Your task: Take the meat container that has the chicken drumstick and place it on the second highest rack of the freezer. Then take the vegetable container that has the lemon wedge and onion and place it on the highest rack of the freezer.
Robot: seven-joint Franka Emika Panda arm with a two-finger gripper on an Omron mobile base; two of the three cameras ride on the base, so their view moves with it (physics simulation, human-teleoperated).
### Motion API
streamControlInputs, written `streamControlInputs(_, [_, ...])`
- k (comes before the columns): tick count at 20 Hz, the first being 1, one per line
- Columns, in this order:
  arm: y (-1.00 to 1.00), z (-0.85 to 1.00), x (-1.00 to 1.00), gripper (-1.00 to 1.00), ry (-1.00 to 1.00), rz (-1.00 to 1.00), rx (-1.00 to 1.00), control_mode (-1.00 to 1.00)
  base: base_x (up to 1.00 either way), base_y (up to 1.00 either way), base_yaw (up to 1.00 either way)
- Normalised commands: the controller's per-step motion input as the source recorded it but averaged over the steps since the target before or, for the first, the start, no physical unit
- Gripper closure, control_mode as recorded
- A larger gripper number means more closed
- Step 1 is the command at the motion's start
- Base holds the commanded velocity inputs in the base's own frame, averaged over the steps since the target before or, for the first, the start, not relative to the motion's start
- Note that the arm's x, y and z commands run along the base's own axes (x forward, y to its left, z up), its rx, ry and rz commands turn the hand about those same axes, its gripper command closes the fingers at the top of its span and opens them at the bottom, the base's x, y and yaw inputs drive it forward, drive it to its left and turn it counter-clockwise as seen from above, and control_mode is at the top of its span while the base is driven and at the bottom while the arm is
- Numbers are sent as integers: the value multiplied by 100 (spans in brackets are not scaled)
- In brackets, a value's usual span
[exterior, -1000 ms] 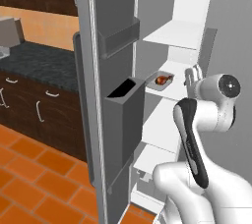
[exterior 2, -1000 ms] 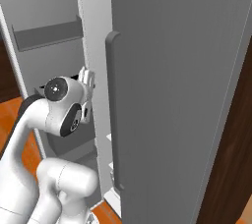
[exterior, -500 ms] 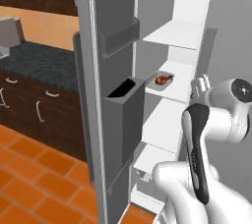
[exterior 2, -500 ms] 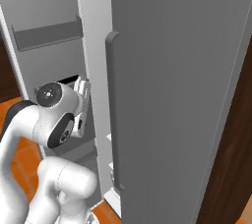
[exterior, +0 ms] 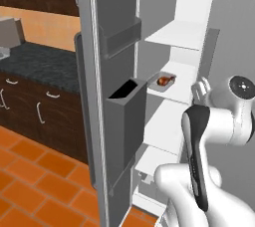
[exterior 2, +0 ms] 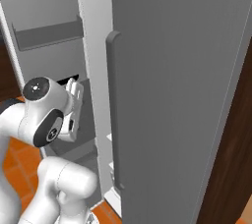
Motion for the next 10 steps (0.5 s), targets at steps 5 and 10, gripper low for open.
streamControlInputs(5, [0,0,0,-100,0,0,0,100,-89,0,18])
streamControlInputs(10, [0,0,0,-100,0,0,0,100,-79,10,48])
